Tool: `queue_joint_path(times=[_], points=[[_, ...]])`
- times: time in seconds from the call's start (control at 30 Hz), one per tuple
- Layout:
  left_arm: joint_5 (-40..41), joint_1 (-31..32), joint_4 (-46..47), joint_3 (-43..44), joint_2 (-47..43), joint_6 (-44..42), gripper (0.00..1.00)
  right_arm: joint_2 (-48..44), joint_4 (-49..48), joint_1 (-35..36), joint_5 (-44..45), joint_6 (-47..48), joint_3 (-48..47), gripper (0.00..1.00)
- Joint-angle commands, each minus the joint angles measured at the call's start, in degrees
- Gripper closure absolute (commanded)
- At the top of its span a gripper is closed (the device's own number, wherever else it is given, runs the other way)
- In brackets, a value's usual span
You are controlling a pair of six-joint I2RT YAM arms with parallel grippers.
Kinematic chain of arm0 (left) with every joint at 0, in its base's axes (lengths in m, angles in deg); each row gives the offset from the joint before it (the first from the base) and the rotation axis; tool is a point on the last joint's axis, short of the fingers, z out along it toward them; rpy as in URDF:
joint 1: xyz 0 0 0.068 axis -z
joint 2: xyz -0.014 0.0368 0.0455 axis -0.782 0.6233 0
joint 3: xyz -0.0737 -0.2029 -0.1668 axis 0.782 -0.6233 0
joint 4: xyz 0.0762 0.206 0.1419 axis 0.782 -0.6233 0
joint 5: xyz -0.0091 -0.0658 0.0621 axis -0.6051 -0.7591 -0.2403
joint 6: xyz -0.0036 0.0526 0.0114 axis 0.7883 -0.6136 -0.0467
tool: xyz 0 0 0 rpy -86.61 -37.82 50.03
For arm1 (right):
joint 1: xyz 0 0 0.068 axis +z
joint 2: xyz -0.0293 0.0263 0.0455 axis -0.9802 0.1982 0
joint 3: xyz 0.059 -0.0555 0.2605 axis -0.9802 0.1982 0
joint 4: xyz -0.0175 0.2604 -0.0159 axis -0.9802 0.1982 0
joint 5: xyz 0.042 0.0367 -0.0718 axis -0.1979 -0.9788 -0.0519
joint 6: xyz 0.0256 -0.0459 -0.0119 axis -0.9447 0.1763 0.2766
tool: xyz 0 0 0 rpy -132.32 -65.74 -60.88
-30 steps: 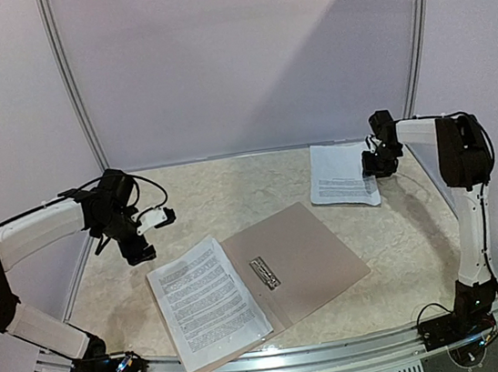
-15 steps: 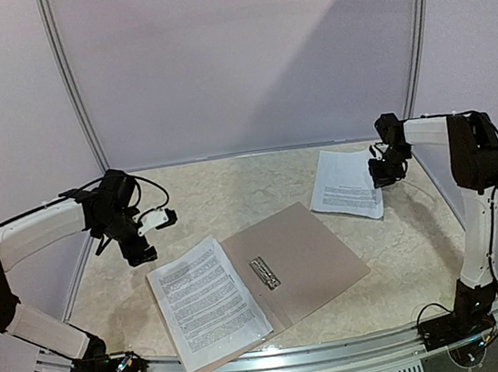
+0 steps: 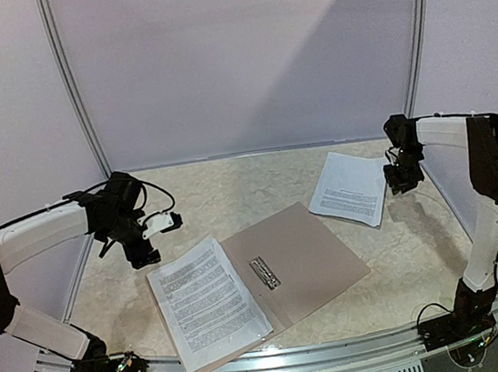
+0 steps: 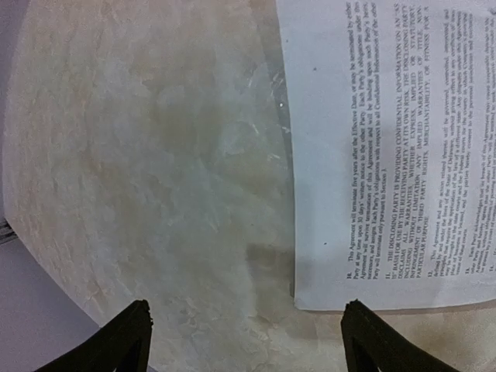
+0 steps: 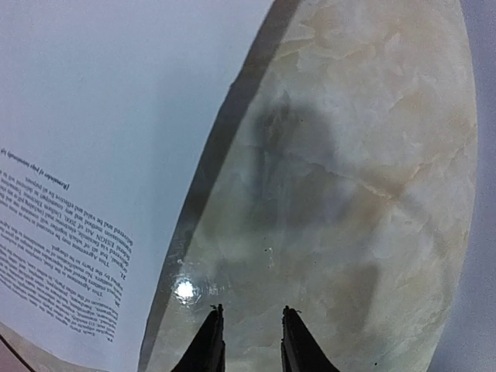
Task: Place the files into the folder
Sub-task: Adjust the file at the corner of the board.
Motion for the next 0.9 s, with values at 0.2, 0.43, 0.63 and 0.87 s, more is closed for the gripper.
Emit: queue_joint_path(times=[0.2, 0.43, 0.63, 0.87], points=[[1.3, 1.2, 0.4, -1.8, -1.1, -0.2, 0.13, -5.6, -17.3, 0.1, -7.6, -7.4, 7.7, 0.44], [1.6, 1.2, 0.3, -2.2, -1.5, -0.3, 0.13, -0.9, -20.0, 0.1, -13.4, -9.9, 7.5, 0.48], [1.4, 1.2, 0.3, -1.9, -1.0, -0.4, 0.13, 0.8, -20.7, 0.1, -16.6, -10.9, 8.1, 0.59], [1.3, 1.3, 0.1, -1.9, -0.3, -0.4, 0.13, 0.1, -22.6, 1.3, -16.6, -9.8, 9.0, 0.62]])
